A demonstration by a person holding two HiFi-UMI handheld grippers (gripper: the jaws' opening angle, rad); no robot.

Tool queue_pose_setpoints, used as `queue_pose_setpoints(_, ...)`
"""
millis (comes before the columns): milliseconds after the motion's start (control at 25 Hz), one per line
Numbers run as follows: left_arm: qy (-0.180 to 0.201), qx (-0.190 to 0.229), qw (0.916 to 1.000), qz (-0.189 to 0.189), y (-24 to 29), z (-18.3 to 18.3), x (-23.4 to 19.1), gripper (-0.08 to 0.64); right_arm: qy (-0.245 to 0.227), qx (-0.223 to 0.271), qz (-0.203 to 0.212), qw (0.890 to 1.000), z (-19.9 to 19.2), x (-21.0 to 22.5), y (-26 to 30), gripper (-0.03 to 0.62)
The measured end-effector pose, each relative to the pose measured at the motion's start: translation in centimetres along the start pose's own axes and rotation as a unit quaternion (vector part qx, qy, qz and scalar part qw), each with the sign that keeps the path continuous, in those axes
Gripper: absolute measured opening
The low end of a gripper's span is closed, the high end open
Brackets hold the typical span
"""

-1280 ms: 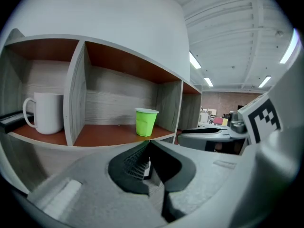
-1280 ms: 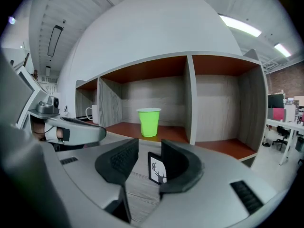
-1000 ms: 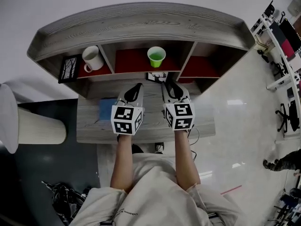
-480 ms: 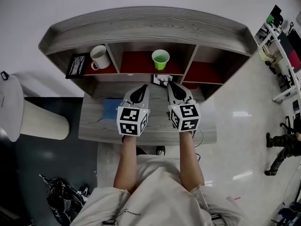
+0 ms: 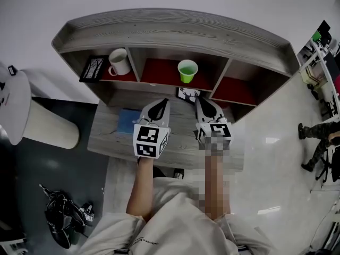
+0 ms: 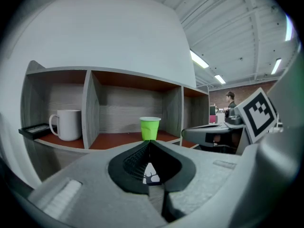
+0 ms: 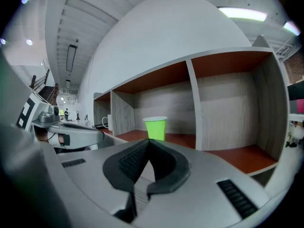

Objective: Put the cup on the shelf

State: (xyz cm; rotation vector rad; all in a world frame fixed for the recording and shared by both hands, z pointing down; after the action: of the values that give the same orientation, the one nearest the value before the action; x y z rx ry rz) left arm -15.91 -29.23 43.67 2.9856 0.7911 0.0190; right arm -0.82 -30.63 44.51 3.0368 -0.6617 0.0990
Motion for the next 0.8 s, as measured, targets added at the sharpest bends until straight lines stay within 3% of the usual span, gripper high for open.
queue_pose_setpoints(800, 0.003, -0.003, 0.9997, 0.024, -0.16, -0.23, -0.6, 0.011, 0.0, -0.01, 0.014, 1.0, 0.3, 0.67, 0.69, 0.015)
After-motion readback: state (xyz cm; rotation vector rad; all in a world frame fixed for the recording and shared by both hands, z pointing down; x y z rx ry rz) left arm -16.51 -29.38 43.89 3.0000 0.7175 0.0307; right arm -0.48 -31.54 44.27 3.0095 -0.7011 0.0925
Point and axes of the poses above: the fingertips, and each gripper's own axes: y forward along the fingers, x to its right, z out of its top, the point moved 5 cm from there along -y, backward along the fingers, and after that the axes turned 8 degrees about x, right-handed, at the moved point
